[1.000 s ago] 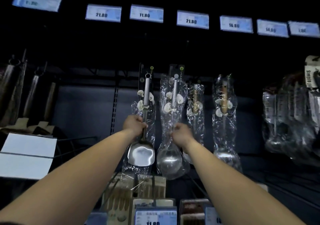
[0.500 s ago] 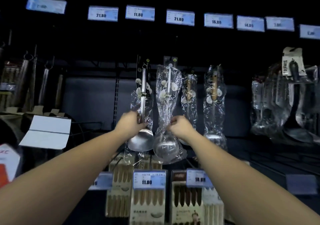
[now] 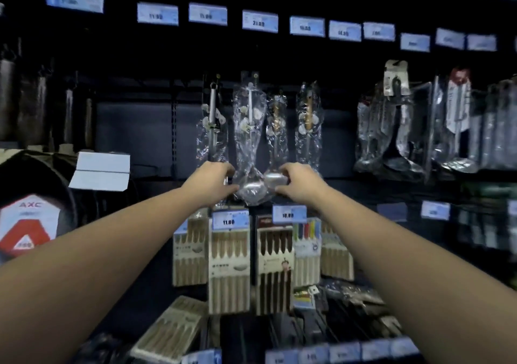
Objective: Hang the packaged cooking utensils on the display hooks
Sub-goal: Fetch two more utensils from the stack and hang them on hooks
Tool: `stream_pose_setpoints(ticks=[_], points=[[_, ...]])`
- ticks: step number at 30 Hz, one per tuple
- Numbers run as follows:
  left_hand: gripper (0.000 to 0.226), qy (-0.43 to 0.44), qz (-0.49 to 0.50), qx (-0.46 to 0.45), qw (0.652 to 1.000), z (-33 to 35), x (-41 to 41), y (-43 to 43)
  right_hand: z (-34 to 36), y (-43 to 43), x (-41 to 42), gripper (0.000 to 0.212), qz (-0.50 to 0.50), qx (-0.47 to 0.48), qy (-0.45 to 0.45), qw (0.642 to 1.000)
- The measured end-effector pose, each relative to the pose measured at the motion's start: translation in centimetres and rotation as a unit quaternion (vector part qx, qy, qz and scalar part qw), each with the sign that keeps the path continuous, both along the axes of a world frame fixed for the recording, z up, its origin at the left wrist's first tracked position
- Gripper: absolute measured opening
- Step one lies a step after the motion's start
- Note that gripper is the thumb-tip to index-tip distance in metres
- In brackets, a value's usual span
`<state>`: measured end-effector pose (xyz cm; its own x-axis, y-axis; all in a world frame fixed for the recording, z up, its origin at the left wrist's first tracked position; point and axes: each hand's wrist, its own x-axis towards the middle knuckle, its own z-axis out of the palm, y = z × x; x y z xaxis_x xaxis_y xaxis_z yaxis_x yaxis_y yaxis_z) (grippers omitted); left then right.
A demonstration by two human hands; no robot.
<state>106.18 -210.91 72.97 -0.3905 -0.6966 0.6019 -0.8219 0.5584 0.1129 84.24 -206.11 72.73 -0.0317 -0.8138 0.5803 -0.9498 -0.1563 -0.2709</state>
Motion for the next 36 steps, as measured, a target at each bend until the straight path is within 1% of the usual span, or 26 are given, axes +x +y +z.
stream_pose_setpoints(ticks=[2, 6, 7, 10, 14, 17, 19, 23, 27, 31, 33, 36], points=[[0.055, -0.013, -0.024, 0.006, 1.0, -1.1, -0.5, 1.8, -1.3, 2.7, -0.4, 0.053, -0.025, 0.01, 0.007, 1.0], [0.053, -0.036, -0.089, 0.013, 0.995, -4.5, -2.5, 5.1, -4.8, 7.8, -1.7, 0.057, -0.068, 0.023, -0.013, 0.997], [0.052, -0.037, -0.107, 0.013, 0.993, -5.6, -3.2, 5.9, -5.7, 9.2, -2.3, 0.058, -0.081, 0.025, -0.023, 0.996], [0.052, -0.035, -0.155, 0.051, 0.986, -9.0, -6.1, 8.5, -8.7, 13.3, -4.3, 0.059, -0.114, 0.041, -0.068, 0.99], [0.053, -0.057, -0.223, 0.091, 0.969, -13.0, -12.5, 12.1, -13.2, 19.7, -8.4, 0.06, -0.164, 0.06, -0.123, 0.977], [0.055, -0.067, -0.261, 0.124, 0.955, -16.0, -18.3, 15.7, -17.2, 25.0, -12.2, 0.062, -0.219, 0.085, -0.146, 0.961], [0.055, -0.08, -0.296, 0.14, 0.941, -18.3, -22.4, 18.5, -20.0, 28.7, -15.1, 0.06, -0.26, 0.095, -0.157, 0.948], [0.055, -0.114, -0.371, 0.172, 0.905, -22.9, -31.7, 24.4, -25.6, 37.1, -21.5, 0.057, -0.339, 0.125, -0.173, 0.916], [0.061, -0.154, -0.442, 0.191, 0.863, -26.3, -42.0, 32.1, -30.1, 46.8, -28.4, 0.066, -0.416, 0.163, -0.203, 0.871], [0.057, -0.195, -0.496, 0.192, 0.824, -29.3, -53.2, 40.2, -33.3, 56.8, -36.1, 0.063, -0.493, 0.164, -0.233, 0.822], [0.061, -0.218, -0.519, 0.203, 0.801, -30.7, -58.7, 44.5, -34.4, 61.8, -40.2, 0.061, -0.523, 0.168, -0.253, 0.797], [0.061, -0.229, -0.554, 0.193, 0.777, -32.5, -66.8, 51.0, -35.7, 68.7, -46.5, 0.065, -0.566, 0.164, -0.273, 0.76]])
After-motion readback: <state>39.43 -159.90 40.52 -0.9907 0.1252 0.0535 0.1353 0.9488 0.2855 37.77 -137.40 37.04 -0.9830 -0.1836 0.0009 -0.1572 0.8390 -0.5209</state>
